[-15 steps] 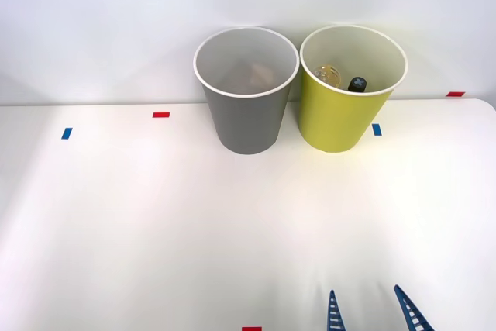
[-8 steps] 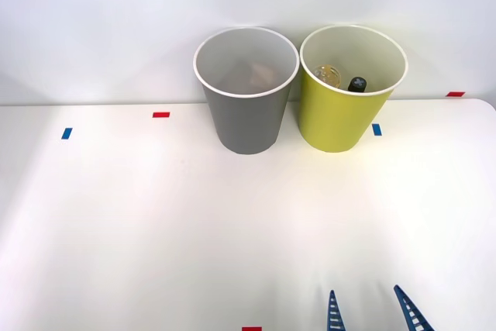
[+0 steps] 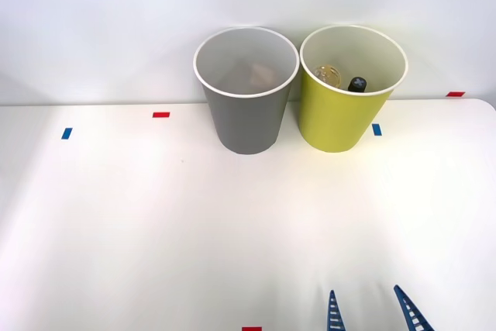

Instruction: Put cans in the gray bin, plastic bottles in the light green bin

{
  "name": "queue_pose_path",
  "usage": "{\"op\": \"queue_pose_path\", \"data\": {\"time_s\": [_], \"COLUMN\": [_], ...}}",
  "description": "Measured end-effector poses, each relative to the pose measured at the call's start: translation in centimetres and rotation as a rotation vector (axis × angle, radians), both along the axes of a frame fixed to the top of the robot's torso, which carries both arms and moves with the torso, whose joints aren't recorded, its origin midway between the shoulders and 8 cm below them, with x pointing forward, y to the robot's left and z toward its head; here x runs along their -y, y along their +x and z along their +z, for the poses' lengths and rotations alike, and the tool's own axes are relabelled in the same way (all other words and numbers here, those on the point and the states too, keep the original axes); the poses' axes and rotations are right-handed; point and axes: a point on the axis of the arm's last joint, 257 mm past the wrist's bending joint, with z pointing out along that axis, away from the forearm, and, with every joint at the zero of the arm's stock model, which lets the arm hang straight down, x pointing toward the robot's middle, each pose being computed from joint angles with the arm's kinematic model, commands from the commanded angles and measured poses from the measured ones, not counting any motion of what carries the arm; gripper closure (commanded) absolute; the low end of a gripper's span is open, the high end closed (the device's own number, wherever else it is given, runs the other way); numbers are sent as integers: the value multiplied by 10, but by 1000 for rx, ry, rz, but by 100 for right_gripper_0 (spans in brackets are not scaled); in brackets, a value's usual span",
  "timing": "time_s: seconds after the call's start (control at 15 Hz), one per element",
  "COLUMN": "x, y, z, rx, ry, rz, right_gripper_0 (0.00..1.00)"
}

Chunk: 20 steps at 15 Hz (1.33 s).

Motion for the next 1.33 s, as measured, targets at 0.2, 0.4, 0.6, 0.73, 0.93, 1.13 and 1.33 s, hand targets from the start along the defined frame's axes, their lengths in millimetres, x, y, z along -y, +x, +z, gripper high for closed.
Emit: {"op": "queue_pose_path", "data": {"time_s": [0.2,0.4,0.6,0.73,0.93,1.13,1.33], "x": [0,0,0,0,0,0,0], "y": [0,0,0,0,0,0,0], "z": [0,0,0,0,0,0,0], "rx": [0,0,0,0,0,0,0], "ry": [0,0,0,0,0,0,0], "rz": [0,0,0,0,0,0,0], "right_gripper_0": [0,0,0,0,0,0,0]}}
